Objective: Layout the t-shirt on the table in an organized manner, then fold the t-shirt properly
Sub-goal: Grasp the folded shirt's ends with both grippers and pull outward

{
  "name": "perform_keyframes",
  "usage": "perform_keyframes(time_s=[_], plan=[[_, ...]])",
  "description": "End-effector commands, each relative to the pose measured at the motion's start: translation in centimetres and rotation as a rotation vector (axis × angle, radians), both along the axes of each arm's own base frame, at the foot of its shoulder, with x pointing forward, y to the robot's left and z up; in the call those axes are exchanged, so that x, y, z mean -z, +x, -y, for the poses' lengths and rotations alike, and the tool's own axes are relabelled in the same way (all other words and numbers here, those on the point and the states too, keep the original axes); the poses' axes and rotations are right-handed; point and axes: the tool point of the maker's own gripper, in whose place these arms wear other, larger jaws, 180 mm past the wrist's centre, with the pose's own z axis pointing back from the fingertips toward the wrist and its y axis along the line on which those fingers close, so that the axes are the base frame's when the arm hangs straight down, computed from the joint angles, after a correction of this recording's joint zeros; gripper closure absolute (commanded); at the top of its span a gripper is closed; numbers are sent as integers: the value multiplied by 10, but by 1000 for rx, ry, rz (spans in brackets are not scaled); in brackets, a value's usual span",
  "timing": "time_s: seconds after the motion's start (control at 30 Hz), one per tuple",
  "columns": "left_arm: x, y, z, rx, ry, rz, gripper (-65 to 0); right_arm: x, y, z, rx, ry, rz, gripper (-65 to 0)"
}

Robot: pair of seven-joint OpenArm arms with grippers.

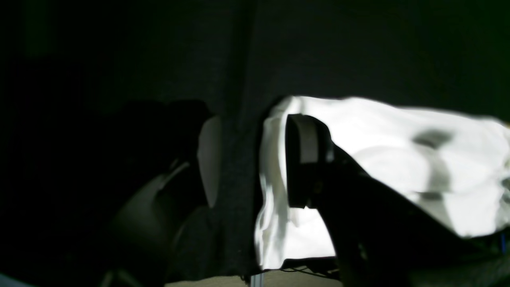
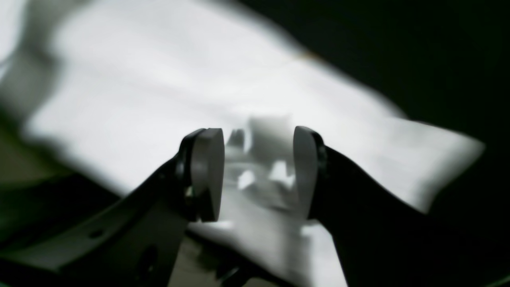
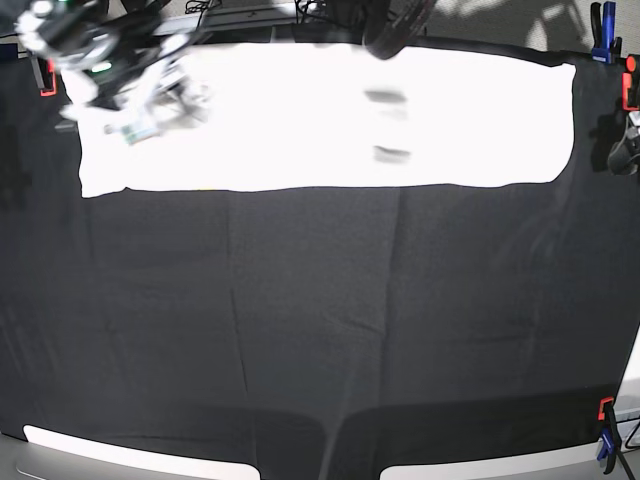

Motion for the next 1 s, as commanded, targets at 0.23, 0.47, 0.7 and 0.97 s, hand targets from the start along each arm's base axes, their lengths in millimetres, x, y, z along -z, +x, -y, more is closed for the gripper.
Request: perform_keyframes(time_s=[0.23,0.47,0.7,0.97], plan=[[-16,7,6,20,-42,61,-243,-77,21,119,390,-195,272,-269],[9,-11,37,55,-127,30,-243,-93,10,147,463,-260,299,-269],[33,-20,39,46,-69,-14,-243,-93,10,147,463,-259,299,-269],[72,-33,53,46,-164,-131,-243,-93,13,140,448,-217,308,-269]])
